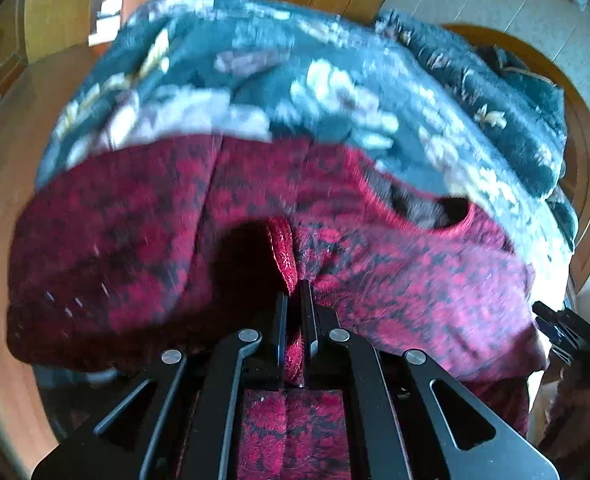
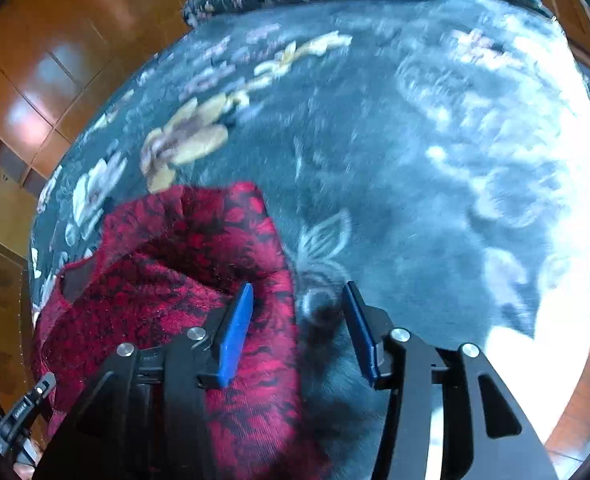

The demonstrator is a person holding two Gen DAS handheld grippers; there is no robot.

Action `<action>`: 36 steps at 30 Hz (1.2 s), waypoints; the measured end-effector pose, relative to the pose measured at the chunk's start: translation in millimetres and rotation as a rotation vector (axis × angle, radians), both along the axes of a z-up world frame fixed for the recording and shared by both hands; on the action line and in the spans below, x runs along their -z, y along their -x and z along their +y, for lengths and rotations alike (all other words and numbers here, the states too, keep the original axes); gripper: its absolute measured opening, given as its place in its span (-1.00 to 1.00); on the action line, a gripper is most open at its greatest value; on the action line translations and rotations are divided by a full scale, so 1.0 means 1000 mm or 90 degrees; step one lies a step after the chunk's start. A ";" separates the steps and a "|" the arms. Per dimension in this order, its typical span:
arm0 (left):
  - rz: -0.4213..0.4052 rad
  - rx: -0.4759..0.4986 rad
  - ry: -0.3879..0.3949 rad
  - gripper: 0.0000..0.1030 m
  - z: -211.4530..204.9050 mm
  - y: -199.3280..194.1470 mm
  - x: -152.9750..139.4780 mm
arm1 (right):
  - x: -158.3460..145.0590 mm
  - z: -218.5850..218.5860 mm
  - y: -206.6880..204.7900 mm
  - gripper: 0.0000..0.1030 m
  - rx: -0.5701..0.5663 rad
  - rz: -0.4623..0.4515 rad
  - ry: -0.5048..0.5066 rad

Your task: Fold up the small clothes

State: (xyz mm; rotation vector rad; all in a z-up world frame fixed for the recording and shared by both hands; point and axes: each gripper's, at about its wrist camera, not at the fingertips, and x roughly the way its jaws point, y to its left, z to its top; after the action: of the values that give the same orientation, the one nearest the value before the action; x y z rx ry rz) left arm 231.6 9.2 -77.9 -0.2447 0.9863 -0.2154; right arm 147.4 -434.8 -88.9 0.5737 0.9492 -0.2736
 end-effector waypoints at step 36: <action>-0.183 -0.107 -0.108 -0.04 0.059 0.145 -0.088 | -0.027 0.189 0.057 0.56 -0.225 -0.052 0.142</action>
State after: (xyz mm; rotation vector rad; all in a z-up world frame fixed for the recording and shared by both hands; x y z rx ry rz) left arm 86.5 67.9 10.2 -0.1362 0.6906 -0.0114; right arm 90.6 -245.6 -62.3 0.2055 0.9084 -0.0366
